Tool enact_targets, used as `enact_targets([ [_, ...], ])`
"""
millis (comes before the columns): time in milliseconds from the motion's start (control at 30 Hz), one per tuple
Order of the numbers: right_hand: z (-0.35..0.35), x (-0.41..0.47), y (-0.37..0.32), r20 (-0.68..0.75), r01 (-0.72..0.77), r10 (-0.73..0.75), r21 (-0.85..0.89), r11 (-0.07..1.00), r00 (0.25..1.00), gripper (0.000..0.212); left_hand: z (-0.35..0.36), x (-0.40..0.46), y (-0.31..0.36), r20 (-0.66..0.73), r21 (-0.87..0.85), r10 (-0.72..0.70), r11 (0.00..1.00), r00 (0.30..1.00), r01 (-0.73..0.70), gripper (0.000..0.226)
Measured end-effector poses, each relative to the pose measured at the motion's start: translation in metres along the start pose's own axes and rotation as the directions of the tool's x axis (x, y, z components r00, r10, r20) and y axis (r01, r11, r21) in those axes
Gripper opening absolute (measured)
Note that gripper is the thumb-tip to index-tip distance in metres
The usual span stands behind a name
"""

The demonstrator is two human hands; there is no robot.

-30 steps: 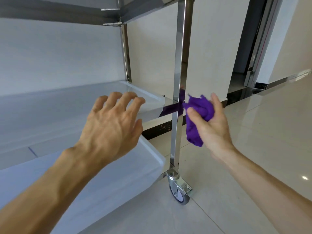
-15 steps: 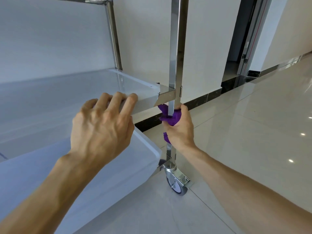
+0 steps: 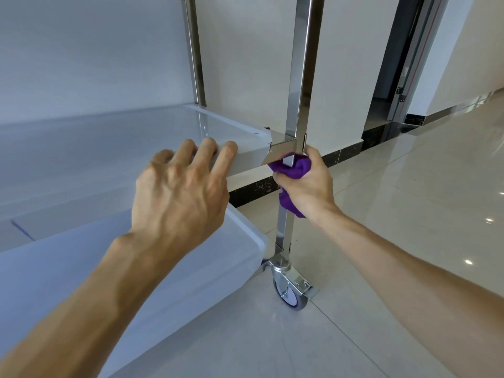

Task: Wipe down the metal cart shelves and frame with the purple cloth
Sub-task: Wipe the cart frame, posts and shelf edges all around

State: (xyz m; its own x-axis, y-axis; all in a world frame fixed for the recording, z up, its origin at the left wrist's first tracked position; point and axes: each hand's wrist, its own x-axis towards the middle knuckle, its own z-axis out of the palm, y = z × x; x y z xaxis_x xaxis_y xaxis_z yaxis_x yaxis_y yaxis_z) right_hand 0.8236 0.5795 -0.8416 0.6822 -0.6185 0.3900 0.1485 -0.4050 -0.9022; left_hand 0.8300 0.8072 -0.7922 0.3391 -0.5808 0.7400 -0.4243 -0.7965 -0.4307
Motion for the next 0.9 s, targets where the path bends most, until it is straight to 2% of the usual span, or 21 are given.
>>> enact_targets([
  [100, 0.003, 0.011, -0.015, -0.044, 0.060, -0.059, 0.033, 0.998, 0.997, 0.053, 0.000, 0.000, 0.000, -0.004, 0.016, -0.011, 1.000, 1.000, 0.011, 0.031],
  [200, 0.010, -0.008, 0.010, -0.037, 0.046, -0.043, 0.087, 0.995, 0.998, 0.049, -0.001, 0.000, 0.001, 0.002, 0.017, -0.024, 1.000, 1.000, 0.024, 0.031],
  [300, 0.010, -0.033, 0.055, 0.102, -0.095, 0.093, 0.014, 0.995, 0.990, 0.050, -0.002, 0.000, 0.000, 0.009, 0.015, -0.032, 0.999, 0.999, 0.032, 0.031],
  [367, 0.008, -0.046, 0.081, 0.237, -0.194, 0.198, -0.039, 0.980, 0.951, 0.055, -0.003, 0.000, 0.000, 0.007, 0.015, -0.035, 0.999, 0.999, 0.035, 0.033],
  [433, 0.006, -0.054, 0.093, 0.301, -0.217, 0.241, -0.112, 0.970, 0.923, 0.059, -0.004, 0.000, 0.000, 0.005, 0.017, -0.030, 0.999, 1.000, 0.030, 0.034],
  [500, 0.002, -0.054, 0.093, 0.306, -0.213, 0.241, -0.123, 0.969, 0.921, 0.059, -0.003, 0.001, 0.000, 0.009, 0.022, -0.028, 0.999, 1.000, 0.028, 0.037],
  [600, -0.010, -0.047, 0.076, 0.283, -0.251, 0.251, -0.039, 0.967, 0.925, 0.052, -0.006, 0.002, -0.001, -0.001, 0.038, -0.020, 0.999, 1.000, 0.020, 0.043],
  [667, -0.026, -0.041, 0.053, 0.220, -0.244, 0.225, 0.060, 0.968, 0.949, 0.047, -0.009, 0.002, -0.001, 0.009, 0.045, -0.010, 0.999, 1.000, 0.010, 0.046],
  [767, -0.056, -0.025, 0.007, 0.126, -0.185, 0.164, 0.179, 0.966, 0.978, 0.055, -0.011, 0.001, -0.001, 0.034, 0.031, 0.003, 0.999, 0.999, -0.004, 0.045],
  [900, -0.089, 0.006, -0.067, 0.076, -0.125, 0.111, 0.216, 0.968, 0.991, 0.063, -0.014, -0.002, -0.003, 0.064, 0.009, -0.010, 1.000, 0.998, 0.010, 0.042],
])
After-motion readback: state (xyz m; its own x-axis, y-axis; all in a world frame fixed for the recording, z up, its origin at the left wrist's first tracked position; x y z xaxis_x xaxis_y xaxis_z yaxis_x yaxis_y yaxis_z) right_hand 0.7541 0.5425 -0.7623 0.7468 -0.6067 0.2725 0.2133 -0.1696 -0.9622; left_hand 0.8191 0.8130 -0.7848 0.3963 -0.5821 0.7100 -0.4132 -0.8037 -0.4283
